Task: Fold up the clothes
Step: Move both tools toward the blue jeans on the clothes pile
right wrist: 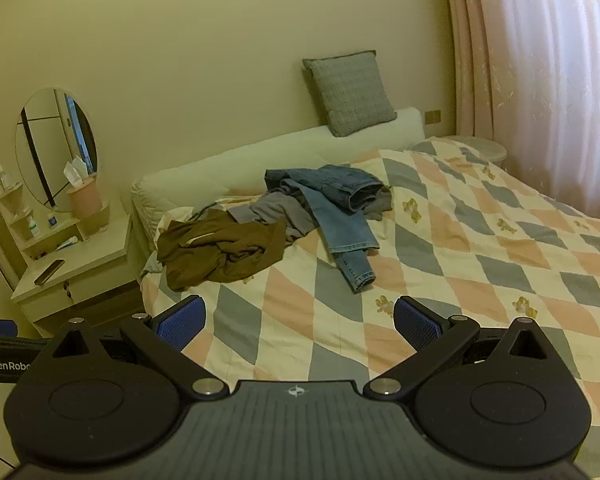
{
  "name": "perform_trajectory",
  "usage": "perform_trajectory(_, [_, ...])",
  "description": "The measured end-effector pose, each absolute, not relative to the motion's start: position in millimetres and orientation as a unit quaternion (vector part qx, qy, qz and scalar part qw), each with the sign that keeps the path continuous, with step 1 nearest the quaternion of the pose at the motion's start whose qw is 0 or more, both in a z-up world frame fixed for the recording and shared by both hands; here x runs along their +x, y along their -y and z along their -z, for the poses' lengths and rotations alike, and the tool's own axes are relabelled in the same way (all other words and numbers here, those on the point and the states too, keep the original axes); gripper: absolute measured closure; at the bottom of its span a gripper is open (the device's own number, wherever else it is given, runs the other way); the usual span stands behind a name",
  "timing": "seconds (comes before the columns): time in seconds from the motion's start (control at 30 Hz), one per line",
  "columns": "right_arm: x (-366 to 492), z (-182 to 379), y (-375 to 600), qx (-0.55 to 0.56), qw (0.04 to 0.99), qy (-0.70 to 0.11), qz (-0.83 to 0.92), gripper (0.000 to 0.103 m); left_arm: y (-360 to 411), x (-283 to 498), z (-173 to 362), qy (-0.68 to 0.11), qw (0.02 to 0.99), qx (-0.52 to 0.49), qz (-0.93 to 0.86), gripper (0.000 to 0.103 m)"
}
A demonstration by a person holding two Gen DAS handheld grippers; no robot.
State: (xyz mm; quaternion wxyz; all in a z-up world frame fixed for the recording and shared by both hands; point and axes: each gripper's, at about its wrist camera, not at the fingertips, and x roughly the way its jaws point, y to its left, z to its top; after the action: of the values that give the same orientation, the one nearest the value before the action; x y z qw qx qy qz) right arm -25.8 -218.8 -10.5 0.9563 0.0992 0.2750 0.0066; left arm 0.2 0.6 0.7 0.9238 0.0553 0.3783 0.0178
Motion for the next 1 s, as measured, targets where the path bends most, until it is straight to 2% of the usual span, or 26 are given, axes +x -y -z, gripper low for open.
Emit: perform_trajectory(1.0, [-17.0, 15.4, 220.4, 0.105, 0.951, -0.290, 0.006, 0.000, 3.1, 14.3, 8.1, -0.393, 0.917, 0.059, -0.006, 0.001])
